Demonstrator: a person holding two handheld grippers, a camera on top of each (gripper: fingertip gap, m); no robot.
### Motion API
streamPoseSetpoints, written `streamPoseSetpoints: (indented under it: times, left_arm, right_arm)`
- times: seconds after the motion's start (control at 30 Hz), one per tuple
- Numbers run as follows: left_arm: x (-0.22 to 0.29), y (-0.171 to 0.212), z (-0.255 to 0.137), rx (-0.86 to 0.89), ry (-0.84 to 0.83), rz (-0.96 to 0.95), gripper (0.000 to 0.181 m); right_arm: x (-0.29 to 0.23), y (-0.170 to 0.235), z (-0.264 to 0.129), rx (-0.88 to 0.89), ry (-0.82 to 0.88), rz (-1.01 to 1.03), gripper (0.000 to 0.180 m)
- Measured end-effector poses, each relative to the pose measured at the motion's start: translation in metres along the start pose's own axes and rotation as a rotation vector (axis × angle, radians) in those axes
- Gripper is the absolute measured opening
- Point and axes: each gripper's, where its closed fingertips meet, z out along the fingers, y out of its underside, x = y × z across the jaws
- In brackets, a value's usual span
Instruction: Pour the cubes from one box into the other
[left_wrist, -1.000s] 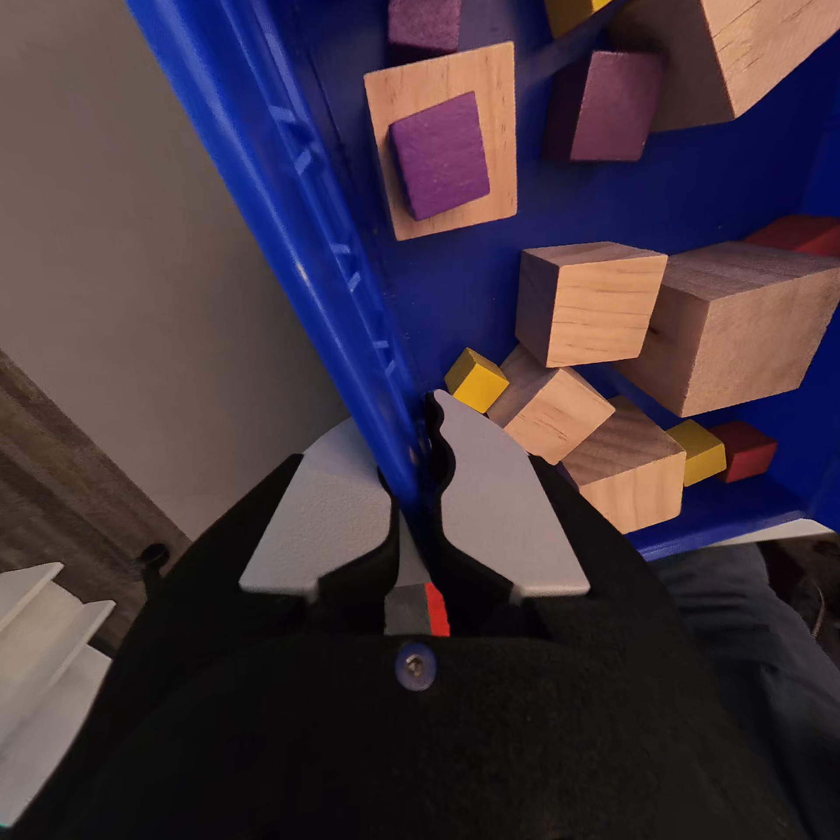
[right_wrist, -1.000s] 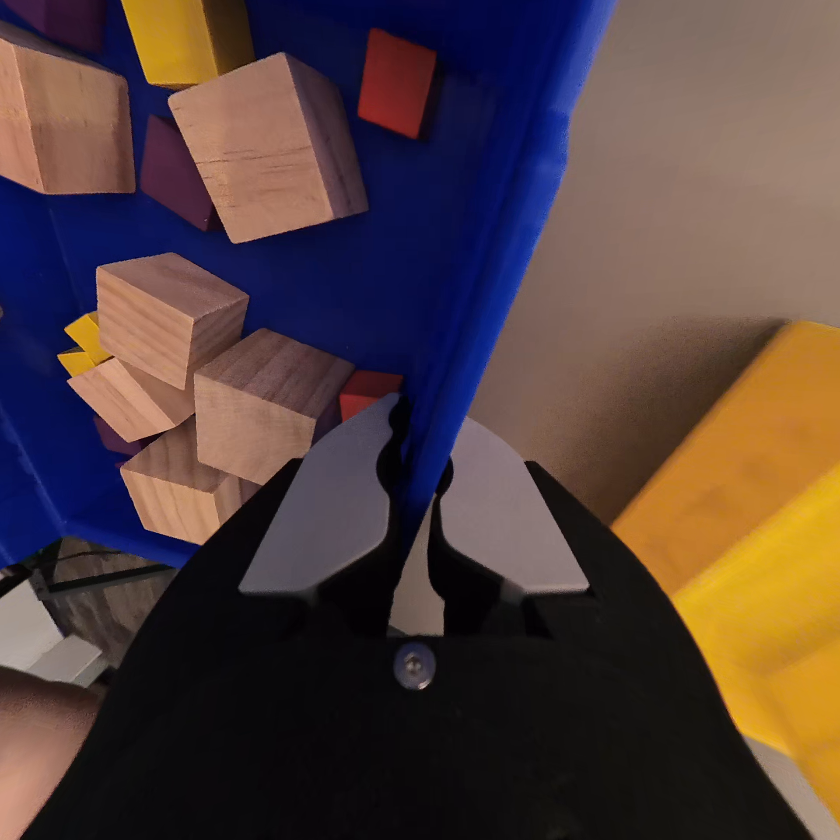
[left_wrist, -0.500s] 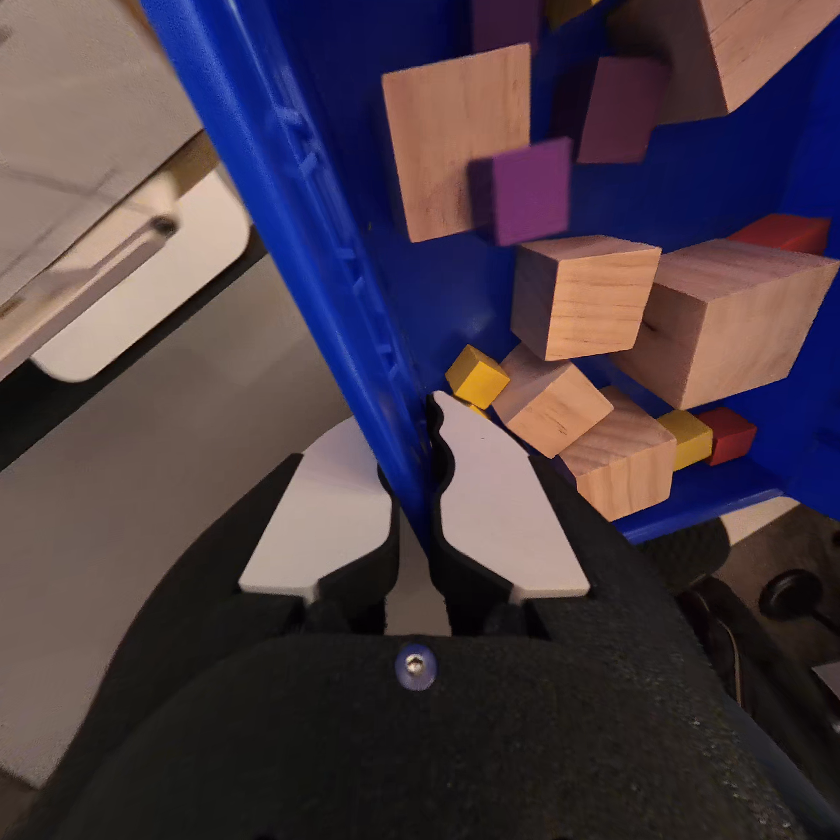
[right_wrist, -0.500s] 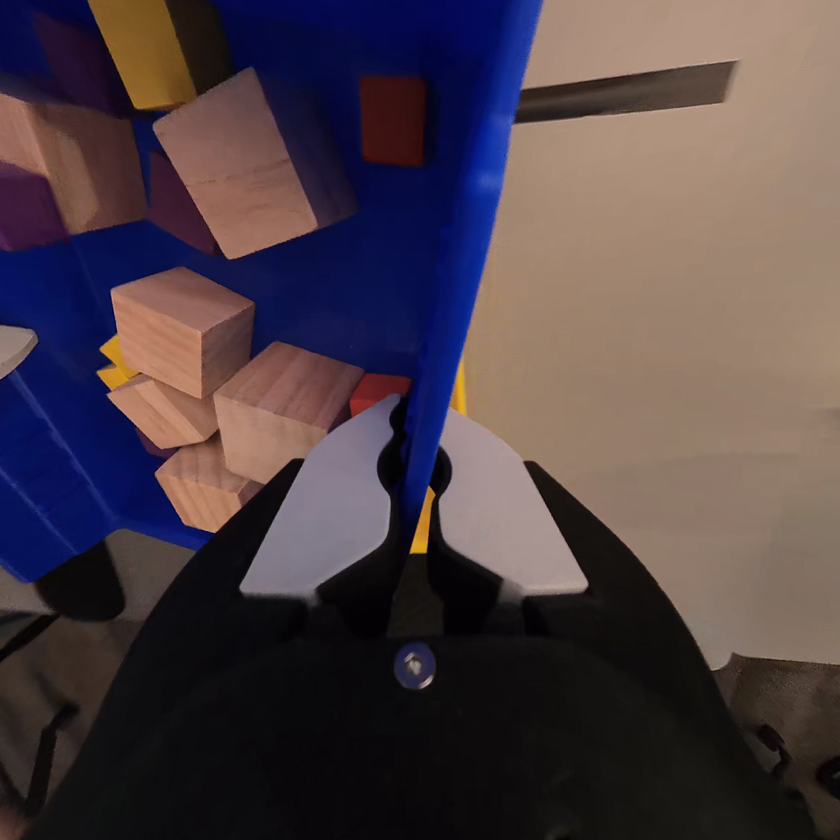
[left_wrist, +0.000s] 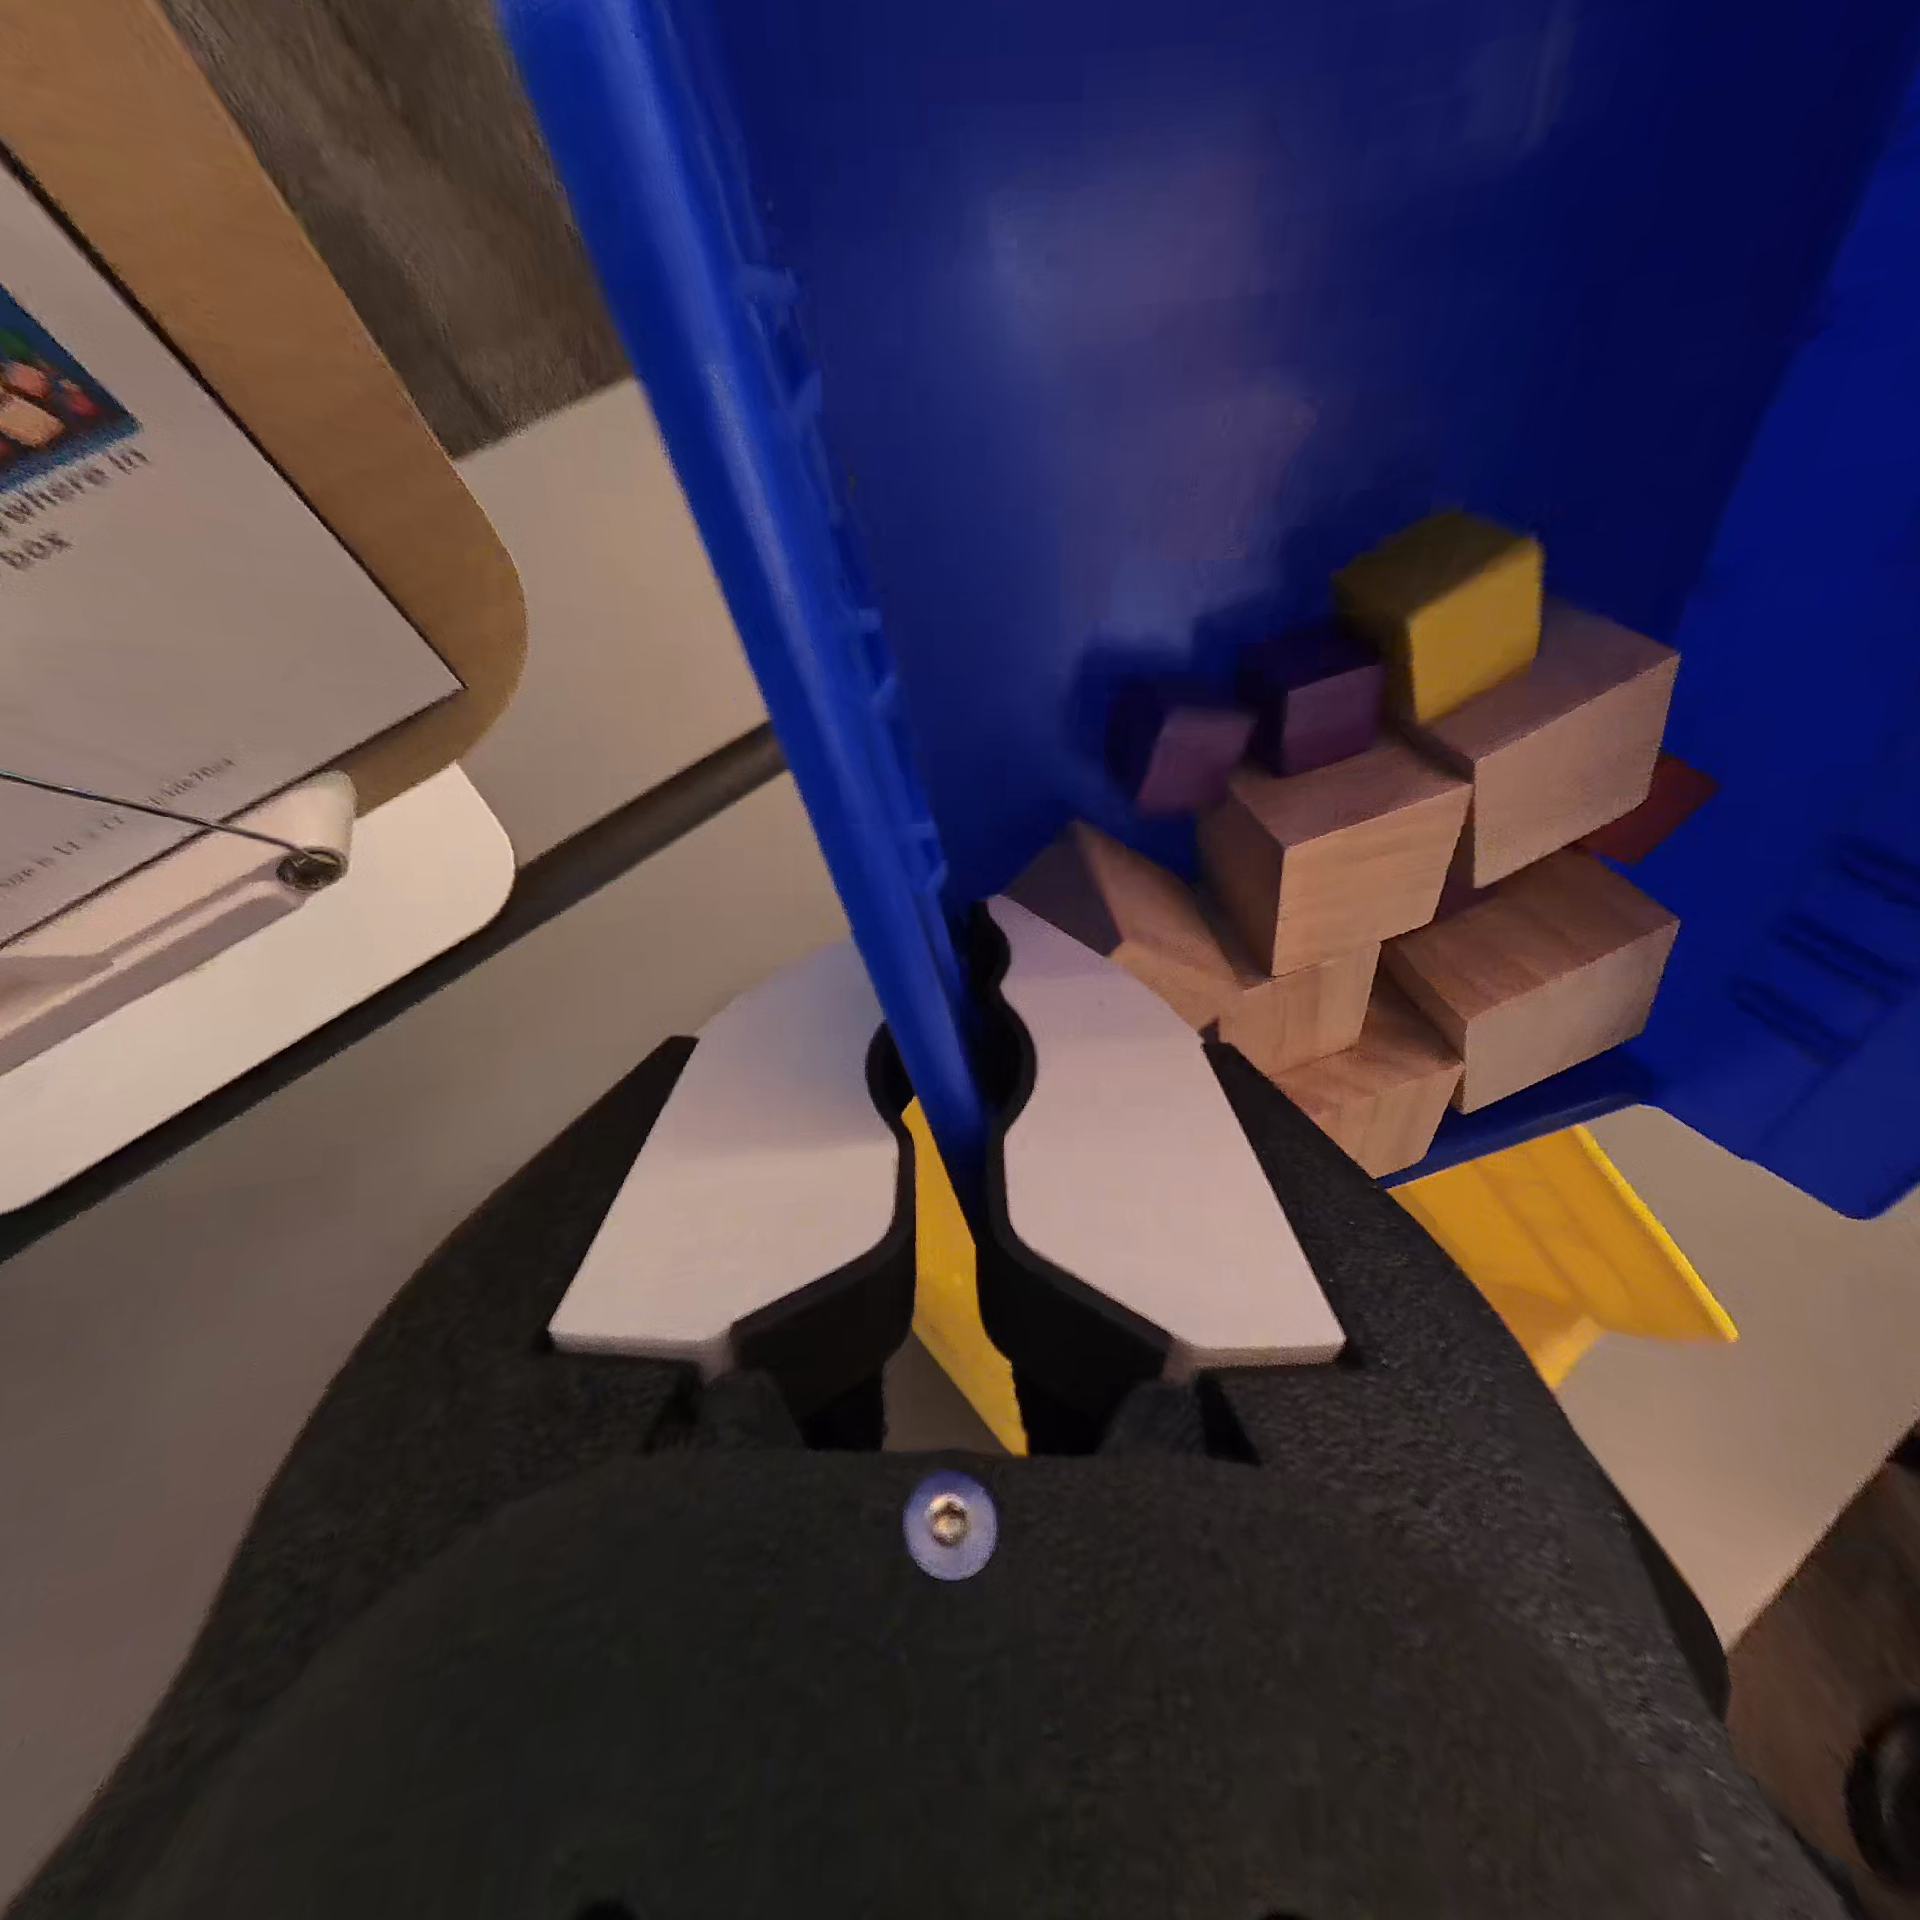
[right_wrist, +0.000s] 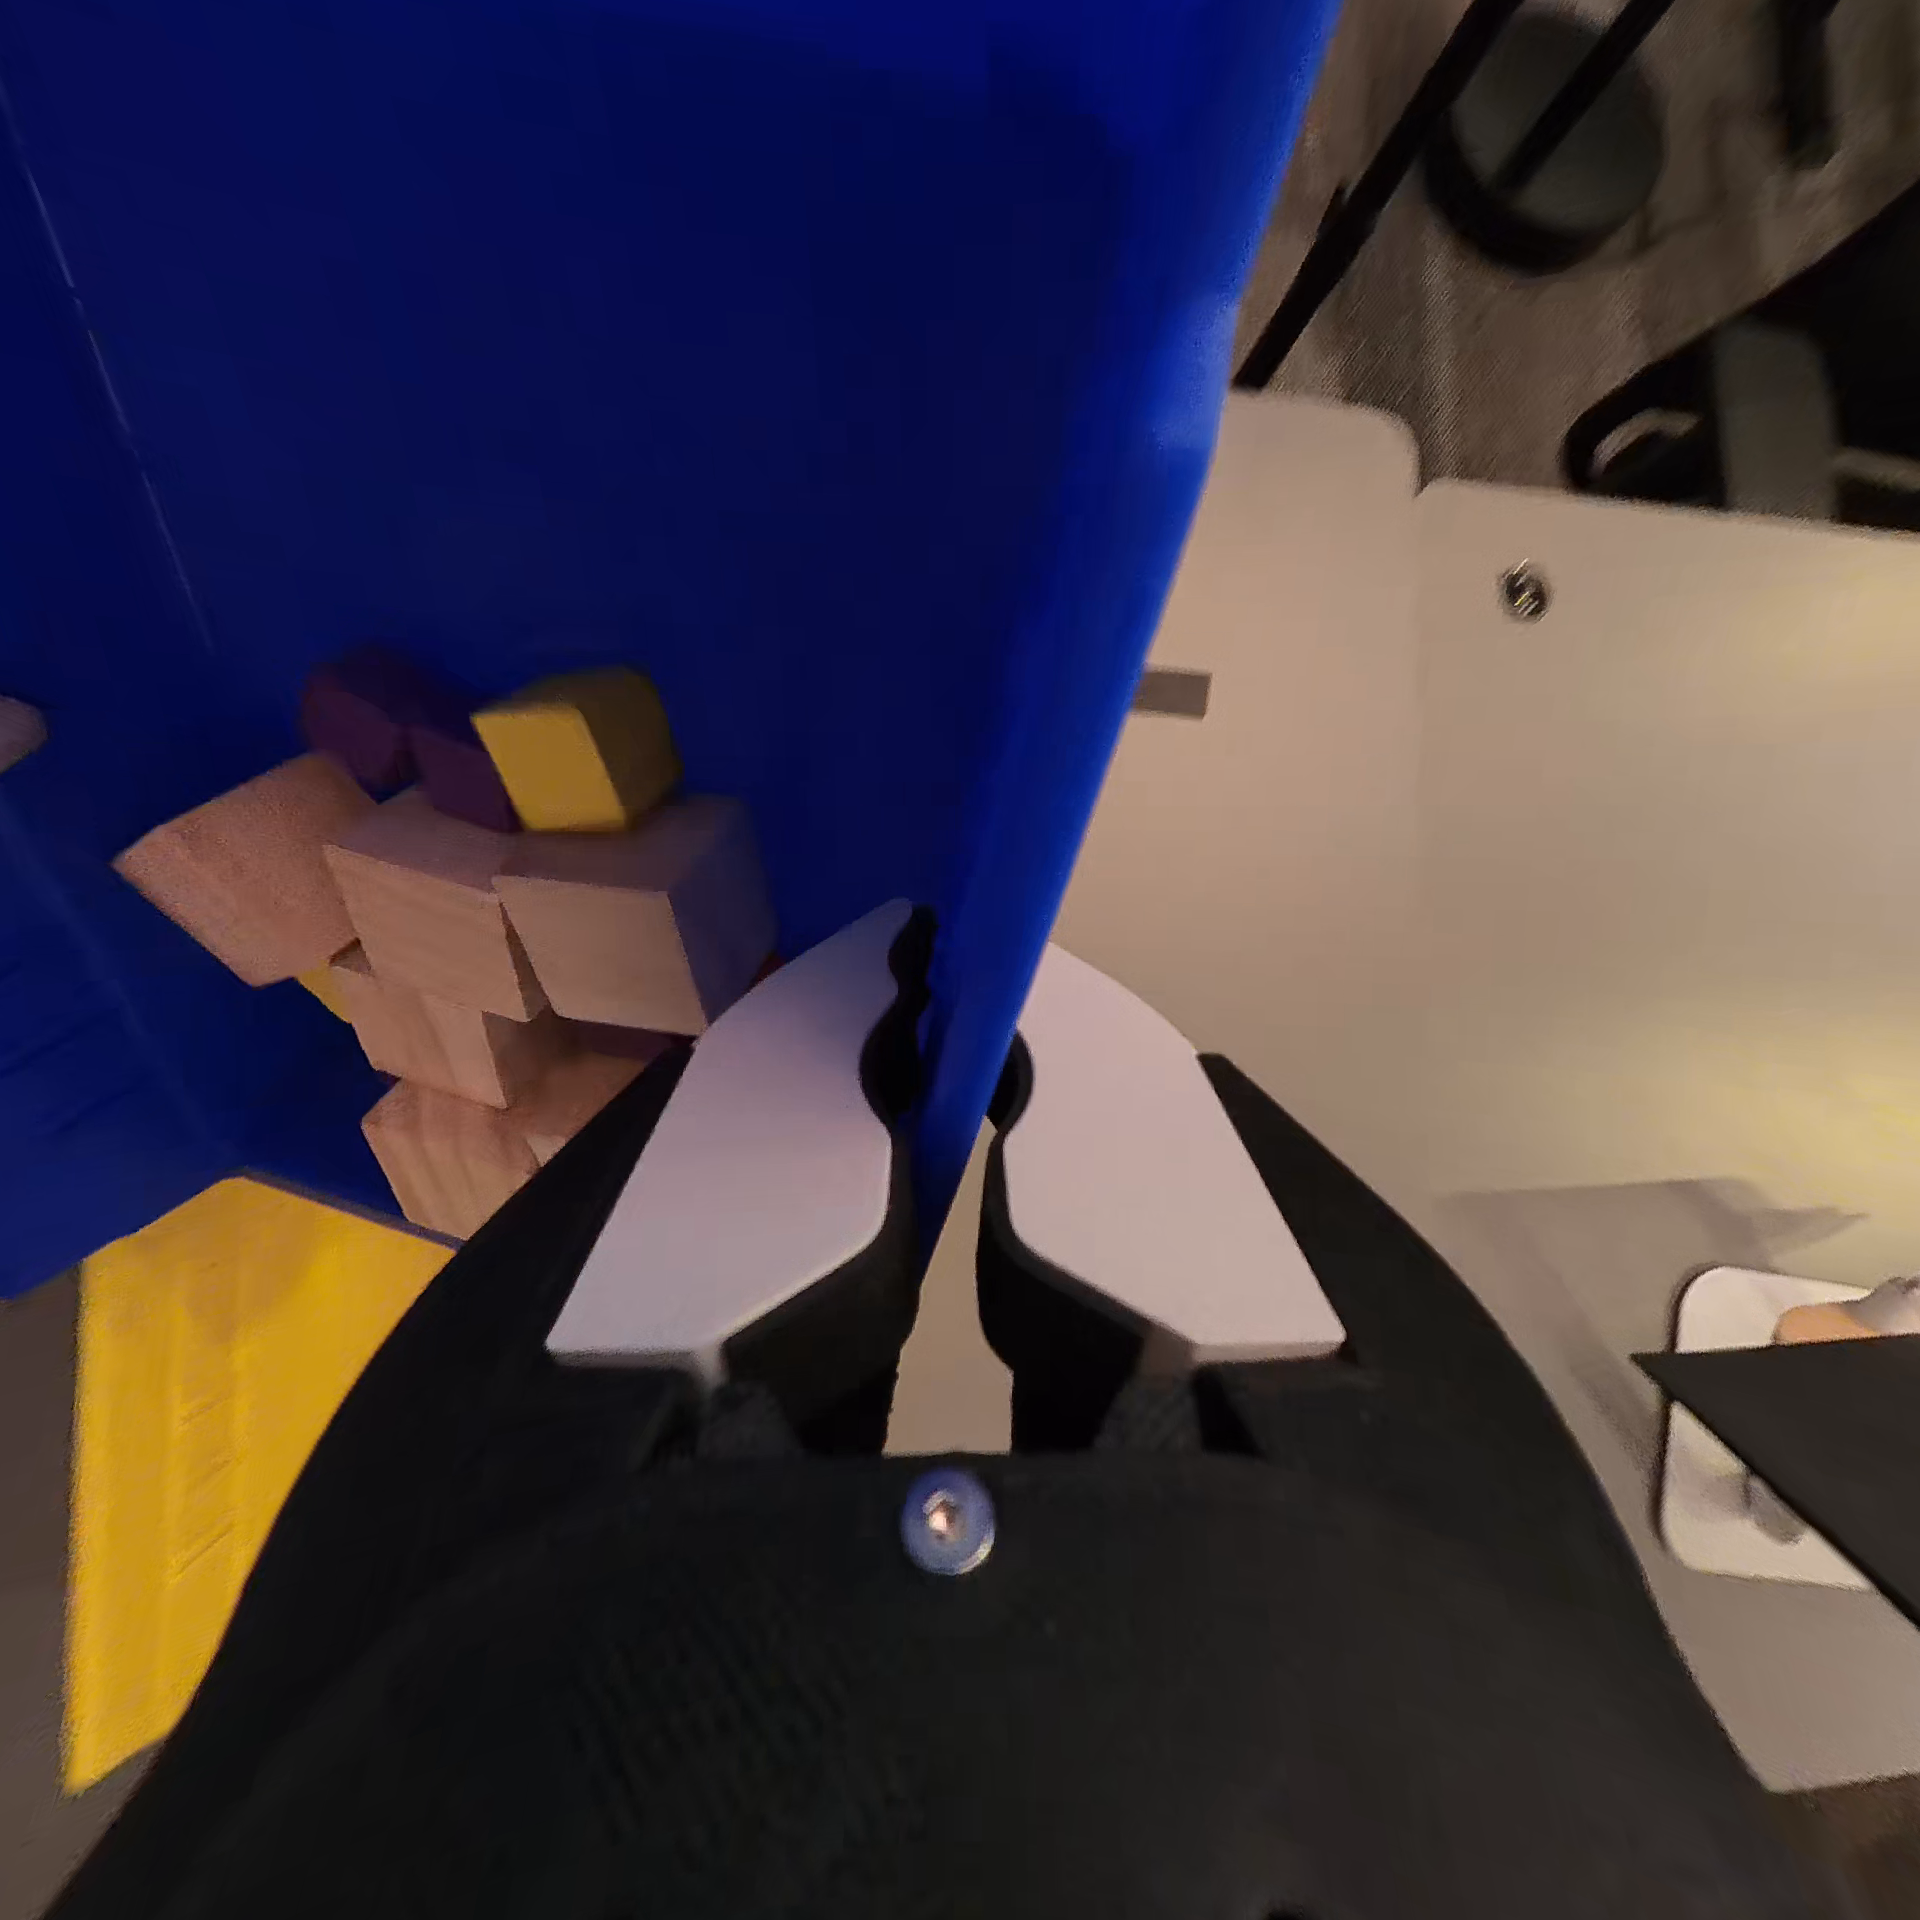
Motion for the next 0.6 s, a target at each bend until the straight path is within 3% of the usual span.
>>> streamPoseSetpoints:
  times: [0.37, 0.6]
  left_arm:
    - [-0.01, -0.013, -0.016, 0.393, 0.059, -0.06, 0.005]
    - [-0.008, 0.001, -0.01, 0.467, 0.111, -0.07, 0.004]
  right_arm:
    - [-0.018, -0.023, -0.044, 0.396, 0.226, -0.154, 0.005]
    - [-0.026, -0.009, -0.051, 0.451, 0.303, -0.197, 0.005]
